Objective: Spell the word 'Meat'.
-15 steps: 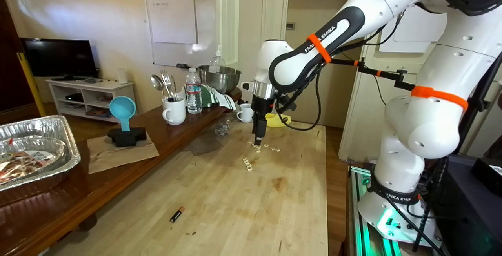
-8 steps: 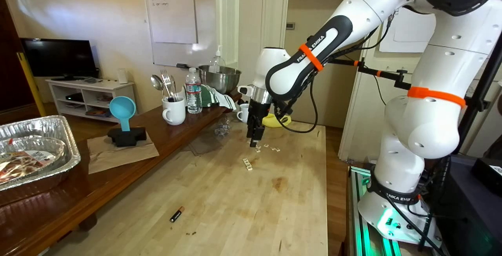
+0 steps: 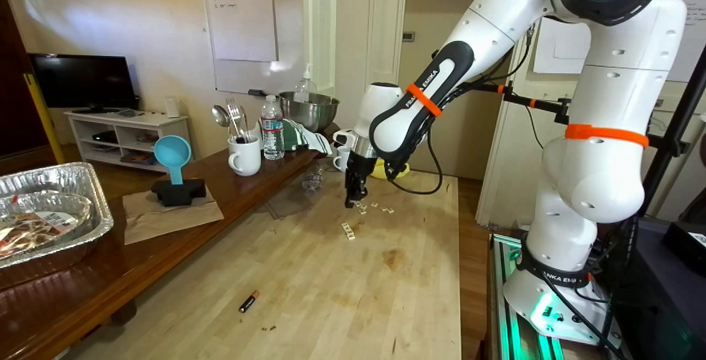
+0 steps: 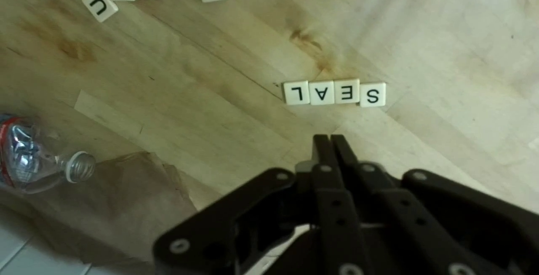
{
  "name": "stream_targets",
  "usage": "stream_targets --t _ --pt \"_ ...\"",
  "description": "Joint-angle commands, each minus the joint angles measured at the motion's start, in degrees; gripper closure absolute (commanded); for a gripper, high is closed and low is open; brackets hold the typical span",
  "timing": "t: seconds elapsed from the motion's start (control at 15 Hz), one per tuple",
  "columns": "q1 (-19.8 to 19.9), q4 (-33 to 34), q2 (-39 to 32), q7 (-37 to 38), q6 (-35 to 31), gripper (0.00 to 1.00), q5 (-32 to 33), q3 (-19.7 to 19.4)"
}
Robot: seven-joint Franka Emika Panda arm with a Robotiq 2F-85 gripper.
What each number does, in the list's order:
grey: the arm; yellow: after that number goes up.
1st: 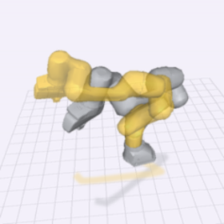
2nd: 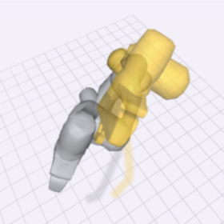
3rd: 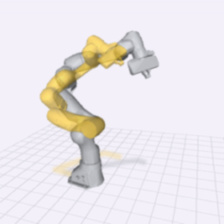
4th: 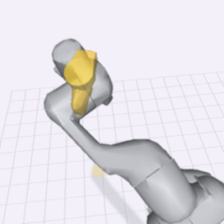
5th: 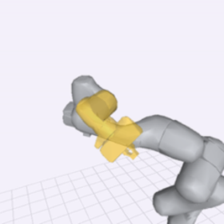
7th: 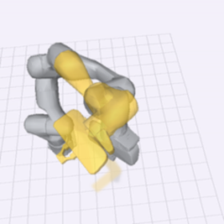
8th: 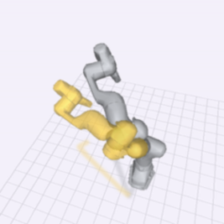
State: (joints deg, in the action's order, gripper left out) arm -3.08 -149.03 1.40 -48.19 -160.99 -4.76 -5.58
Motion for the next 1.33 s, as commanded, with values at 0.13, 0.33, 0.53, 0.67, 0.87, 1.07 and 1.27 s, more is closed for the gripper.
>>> stream_targets --t 0.13,0.33,0.53,0.67,0.87,1.07,1.27 --pt "2.81 1.35 -5.22 -3.44 -3.82 1.00 -0.78 1.58" --pt "4.03 2.40 -7.16 -5.05 -2.95 1.00 -3.65 3.17" --pt "5.46 3.45 -9.54 -4.47 -3.50 1.00 -3.12 4.33" --pt "6.48 4.30 -10.98 -4.04 -3.10 1.00 -2.39 5.02" --pt "7.89 5.27 -12.77 -3.31 -4.38 1.00 -1.62 5.84" --pt "9.19 6.03 -14.19 -2.96 -5.74 1.00 -1.29 6.84" --pt "10.38 6.63 -15.35 -2.72 -6.54 1.00 -1.07 8.01"
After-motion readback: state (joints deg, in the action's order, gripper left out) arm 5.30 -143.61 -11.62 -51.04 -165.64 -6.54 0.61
